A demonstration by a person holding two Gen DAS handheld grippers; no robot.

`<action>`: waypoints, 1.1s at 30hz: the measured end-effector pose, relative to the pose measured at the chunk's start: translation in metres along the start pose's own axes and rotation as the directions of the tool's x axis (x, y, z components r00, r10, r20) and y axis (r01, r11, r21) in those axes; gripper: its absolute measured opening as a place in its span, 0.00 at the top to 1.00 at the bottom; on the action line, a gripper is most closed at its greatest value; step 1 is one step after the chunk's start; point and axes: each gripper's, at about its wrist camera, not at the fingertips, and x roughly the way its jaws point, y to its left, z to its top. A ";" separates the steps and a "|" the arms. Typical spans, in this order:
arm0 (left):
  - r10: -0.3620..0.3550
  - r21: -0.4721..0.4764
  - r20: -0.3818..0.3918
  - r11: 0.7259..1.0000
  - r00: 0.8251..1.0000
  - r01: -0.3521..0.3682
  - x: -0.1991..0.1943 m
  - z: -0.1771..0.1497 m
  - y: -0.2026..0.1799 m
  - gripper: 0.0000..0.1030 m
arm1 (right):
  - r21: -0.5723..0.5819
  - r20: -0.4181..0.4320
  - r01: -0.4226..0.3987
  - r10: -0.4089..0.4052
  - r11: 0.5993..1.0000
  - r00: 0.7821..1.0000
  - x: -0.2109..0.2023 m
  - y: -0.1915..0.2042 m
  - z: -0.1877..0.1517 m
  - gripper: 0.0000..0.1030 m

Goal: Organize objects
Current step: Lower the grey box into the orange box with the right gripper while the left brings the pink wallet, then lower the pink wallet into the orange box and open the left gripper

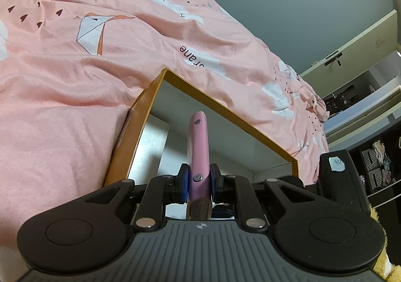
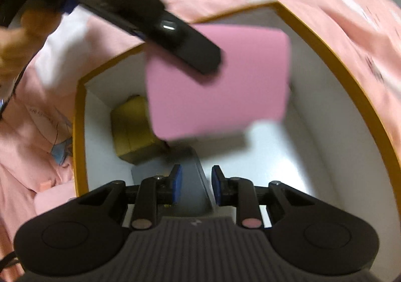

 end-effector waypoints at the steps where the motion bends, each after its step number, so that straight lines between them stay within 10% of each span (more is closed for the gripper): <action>1: -0.002 -0.001 -0.001 1.000 1.000 0.002 0.001 0.000 0.000 0.82 | 0.039 -0.011 -0.008 0.009 0.999 1.000 -0.003 -0.005 -0.005 0.74; 18: 0.007 -0.007 -0.033 1.000 0.999 -0.007 0.030 -0.005 -0.005 0.82 | 0.275 -0.027 -0.124 0.136 0.953 0.990 0.004 -0.025 -0.038 0.77; 33: 0.102 -0.043 -0.071 0.994 0.992 -0.106 0.069 -0.014 -0.006 0.79 | 0.451 0.067 0.009 -0.044 0.893 0.997 -0.004 -0.053 -0.038 0.73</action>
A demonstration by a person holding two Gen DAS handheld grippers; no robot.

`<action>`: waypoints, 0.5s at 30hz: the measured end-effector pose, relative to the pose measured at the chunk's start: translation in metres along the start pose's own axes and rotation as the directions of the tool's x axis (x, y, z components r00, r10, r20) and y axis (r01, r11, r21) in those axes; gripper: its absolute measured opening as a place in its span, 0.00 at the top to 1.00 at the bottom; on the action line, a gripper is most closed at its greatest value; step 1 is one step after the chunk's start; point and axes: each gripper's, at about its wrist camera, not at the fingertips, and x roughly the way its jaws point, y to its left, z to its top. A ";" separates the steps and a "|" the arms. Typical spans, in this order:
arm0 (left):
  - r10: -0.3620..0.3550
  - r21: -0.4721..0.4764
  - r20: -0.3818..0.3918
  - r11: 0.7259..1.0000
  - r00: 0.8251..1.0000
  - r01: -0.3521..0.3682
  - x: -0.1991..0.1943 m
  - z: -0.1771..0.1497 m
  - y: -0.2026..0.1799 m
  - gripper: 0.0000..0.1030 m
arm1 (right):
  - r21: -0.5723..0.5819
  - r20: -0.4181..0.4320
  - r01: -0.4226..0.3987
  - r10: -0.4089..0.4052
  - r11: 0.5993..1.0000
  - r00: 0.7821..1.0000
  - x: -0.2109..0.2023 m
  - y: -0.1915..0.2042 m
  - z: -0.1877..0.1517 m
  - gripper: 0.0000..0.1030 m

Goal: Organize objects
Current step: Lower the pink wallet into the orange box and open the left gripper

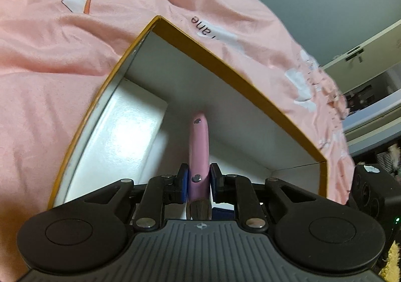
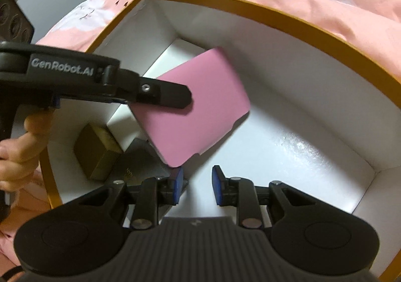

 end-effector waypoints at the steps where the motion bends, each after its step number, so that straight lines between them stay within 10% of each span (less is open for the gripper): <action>1: 0.023 0.008 -0.014 1.000 1.000 -0.023 0.000 0.000 -0.002 0.78 | 0.010 0.003 0.007 -0.007 1.000 1.000 0.001 0.000 -0.002 0.73; 15: 0.139 0.156 0.010 0.978 0.990 -0.139 -0.021 -0.007 -0.020 0.63 | 0.109 0.058 0.037 -0.044 0.993 0.997 0.002 -0.014 0.019 0.73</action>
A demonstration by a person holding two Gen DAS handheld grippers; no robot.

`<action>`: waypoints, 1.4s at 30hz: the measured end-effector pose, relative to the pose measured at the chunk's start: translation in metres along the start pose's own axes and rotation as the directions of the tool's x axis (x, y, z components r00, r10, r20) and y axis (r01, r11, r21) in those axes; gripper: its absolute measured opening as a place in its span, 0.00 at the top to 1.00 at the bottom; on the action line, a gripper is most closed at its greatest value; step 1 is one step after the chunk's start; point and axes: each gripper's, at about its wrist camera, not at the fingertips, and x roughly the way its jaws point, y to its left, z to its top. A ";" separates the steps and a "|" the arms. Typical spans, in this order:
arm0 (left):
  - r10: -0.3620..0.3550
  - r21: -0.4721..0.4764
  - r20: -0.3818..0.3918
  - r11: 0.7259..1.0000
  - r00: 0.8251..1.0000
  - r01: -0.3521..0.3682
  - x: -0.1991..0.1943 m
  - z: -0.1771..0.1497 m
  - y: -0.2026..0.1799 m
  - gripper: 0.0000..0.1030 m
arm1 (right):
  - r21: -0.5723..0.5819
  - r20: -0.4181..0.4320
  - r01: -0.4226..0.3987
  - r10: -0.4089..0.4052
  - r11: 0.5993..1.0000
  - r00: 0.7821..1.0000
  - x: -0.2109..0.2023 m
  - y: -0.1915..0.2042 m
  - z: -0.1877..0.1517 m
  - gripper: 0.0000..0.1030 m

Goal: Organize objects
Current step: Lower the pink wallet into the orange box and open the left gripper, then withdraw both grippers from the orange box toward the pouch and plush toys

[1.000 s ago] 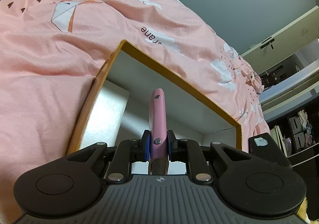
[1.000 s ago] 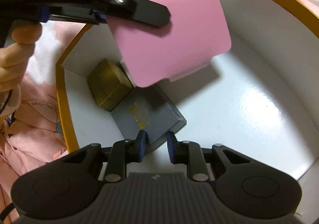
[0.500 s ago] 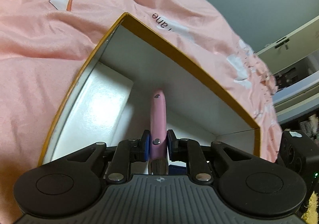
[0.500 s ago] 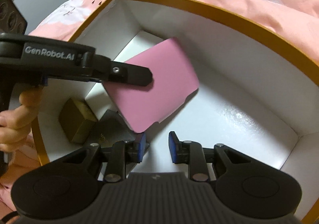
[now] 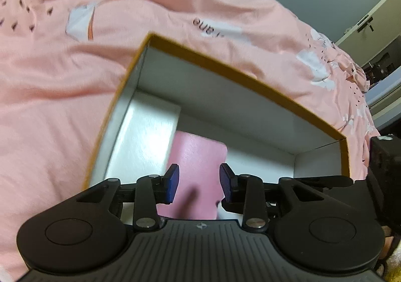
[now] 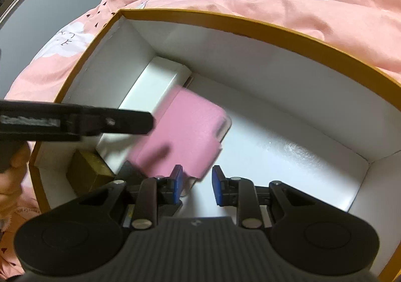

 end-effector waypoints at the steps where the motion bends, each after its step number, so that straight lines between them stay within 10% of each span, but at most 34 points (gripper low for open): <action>1: -0.003 0.005 0.007 1.000 1.000 0.003 -0.004 0.001 0.000 0.63 | 0.005 -0.004 0.002 -0.002 1.000 1.000 -0.003 -0.004 0.002 0.73; 22: -0.088 0.192 0.116 0.979 0.989 0.064 -0.071 -0.021 -0.029 0.63 | 0.048 0.087 0.003 -0.007 0.999 0.996 -0.036 0.027 -0.001 0.74; 33: -0.078 0.235 0.057 0.970 0.995 0.063 -0.124 -0.105 -0.031 0.63 | -0.016 0.302 0.116 -0.106 0.993 0.947 -0.115 0.110 -0.096 0.74; 42: 0.023 0.270 -0.127 0.963 0.992 0.012 -0.109 -0.167 -0.017 0.63 | -0.094 0.185 0.143 -0.124 0.985 0.975 -0.111 0.158 -0.175 0.75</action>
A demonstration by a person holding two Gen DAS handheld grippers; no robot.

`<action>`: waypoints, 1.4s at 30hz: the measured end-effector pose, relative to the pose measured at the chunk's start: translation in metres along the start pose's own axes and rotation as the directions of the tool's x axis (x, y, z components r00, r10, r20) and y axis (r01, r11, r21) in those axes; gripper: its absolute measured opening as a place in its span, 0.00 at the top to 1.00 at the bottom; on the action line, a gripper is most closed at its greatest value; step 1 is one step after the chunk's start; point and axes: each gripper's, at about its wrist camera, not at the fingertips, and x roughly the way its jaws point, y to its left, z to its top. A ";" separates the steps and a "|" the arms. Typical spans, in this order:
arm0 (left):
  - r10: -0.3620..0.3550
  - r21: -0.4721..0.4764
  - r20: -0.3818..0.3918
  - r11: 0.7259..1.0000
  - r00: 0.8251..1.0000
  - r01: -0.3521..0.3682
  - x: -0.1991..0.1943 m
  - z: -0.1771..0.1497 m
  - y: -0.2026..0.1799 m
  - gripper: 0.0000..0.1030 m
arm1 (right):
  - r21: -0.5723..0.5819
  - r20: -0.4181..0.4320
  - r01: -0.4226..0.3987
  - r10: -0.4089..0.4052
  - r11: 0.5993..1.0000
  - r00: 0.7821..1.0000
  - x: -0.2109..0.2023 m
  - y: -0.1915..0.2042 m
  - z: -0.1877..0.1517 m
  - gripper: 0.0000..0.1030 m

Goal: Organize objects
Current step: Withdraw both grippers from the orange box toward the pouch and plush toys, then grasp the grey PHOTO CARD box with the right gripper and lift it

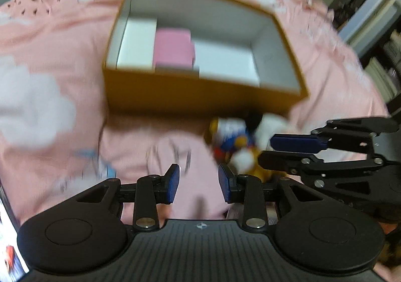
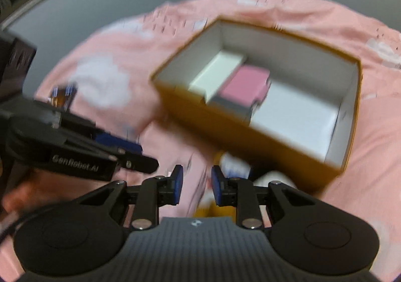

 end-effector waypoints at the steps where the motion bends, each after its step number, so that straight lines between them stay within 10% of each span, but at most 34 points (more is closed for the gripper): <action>1: 0.005 0.015 -0.030 1.000 1.000 -0.004 0.004 -0.005 -0.001 0.63 | -0.014 -0.034 0.002 -0.003 1.000 0.999 0.003 0.003 -0.006 0.75; 34: 0.022 -0.001 -0.103 1.000 0.994 -0.022 0.013 -0.042 0.015 0.63 | -0.336 -0.401 0.025 -0.167 0.941 0.901 0.066 0.054 -0.048 0.63; 42: 0.016 -0.023 -0.074 1.000 0.997 -0.018 0.008 -0.040 0.020 0.63 | -0.293 -0.332 0.053 -0.153 0.955 0.931 0.050 0.049 -0.049 0.74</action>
